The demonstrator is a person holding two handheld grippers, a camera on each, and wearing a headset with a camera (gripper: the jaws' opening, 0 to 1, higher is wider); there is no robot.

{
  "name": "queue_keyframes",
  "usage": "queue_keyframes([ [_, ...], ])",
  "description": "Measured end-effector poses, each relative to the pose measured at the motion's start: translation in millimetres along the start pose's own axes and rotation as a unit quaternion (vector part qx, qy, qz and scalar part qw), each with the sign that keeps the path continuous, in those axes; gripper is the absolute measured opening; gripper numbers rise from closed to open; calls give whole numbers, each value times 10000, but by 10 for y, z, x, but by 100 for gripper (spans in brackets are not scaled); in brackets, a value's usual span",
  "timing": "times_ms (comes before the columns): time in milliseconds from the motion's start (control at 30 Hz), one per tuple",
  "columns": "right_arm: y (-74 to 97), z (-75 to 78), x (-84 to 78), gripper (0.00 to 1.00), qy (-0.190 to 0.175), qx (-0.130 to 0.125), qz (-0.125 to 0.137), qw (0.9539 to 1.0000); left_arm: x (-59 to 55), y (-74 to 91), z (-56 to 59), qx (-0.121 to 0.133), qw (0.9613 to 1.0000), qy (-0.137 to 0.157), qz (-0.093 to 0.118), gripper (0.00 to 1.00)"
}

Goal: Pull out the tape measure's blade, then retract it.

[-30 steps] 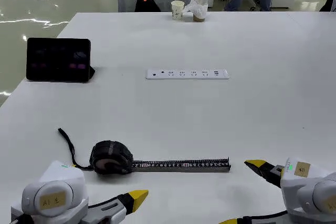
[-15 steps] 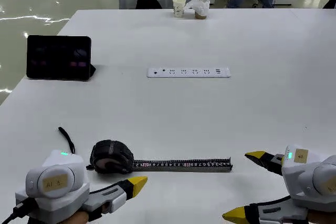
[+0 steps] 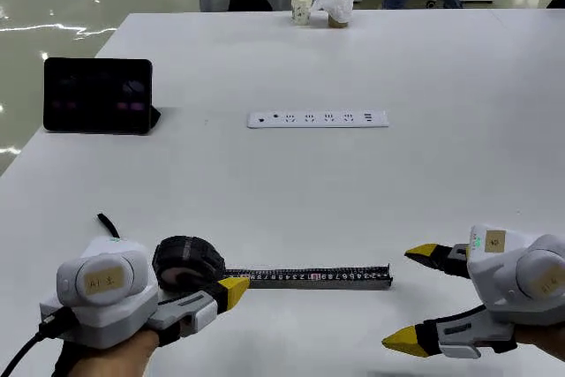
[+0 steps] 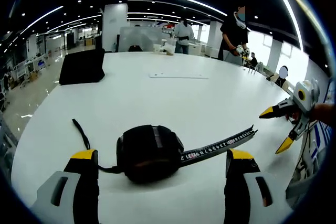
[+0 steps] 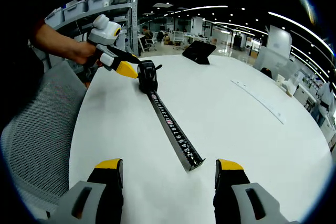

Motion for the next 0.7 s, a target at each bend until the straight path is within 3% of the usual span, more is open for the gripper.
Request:
queue_keyframes([
  [700, -162, 259, -56, 46, 371, 551, -352, 9972, -27, -115, -94, 315, 9989, 289, -177, 81],
])
Point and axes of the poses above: the centre of the closed fingertips' face, and the gripper's own axes: y roughly backward along the fingers, z roughly to its right, x roughly out of its top, the point moved 9 cm from there along y, roughly backward along the fingers, and after that the axes turned 14 degrees about z, right-handed, at the moved point
